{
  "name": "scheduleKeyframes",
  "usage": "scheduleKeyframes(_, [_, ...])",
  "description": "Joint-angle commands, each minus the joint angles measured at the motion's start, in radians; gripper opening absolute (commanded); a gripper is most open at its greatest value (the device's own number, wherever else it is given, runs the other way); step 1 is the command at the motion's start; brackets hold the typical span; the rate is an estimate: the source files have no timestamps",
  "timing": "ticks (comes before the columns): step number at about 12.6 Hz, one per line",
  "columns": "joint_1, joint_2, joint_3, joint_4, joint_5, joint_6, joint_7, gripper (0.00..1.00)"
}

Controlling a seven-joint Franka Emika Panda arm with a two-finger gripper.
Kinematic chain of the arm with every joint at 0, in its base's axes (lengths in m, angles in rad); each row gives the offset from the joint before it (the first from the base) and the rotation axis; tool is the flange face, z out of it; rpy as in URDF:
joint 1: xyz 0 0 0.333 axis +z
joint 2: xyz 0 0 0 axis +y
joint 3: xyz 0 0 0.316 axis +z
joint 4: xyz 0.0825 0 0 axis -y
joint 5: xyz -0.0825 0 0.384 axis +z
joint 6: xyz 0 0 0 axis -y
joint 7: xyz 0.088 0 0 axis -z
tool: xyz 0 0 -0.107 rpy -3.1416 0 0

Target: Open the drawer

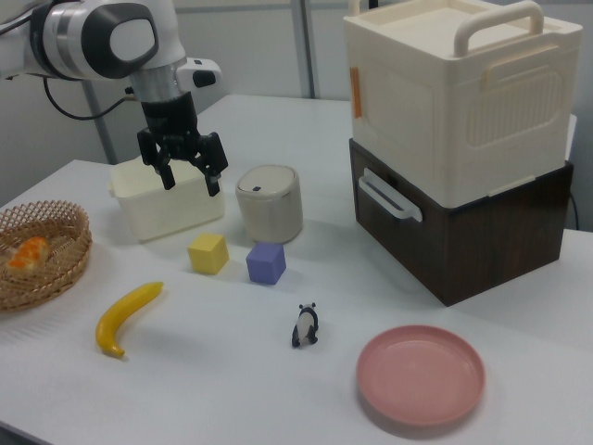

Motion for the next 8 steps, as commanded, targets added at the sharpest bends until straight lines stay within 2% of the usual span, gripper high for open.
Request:
scheduleKeyframes(1, [0.003, -0.018, -0.003, 0.002, -0.005, -0.055, 0.012, 1.0])
scheduleKeyframes(8, [0.001, -0.018, -0.003, 0.005, 0.003, -0.057, 0.012, 1.0])
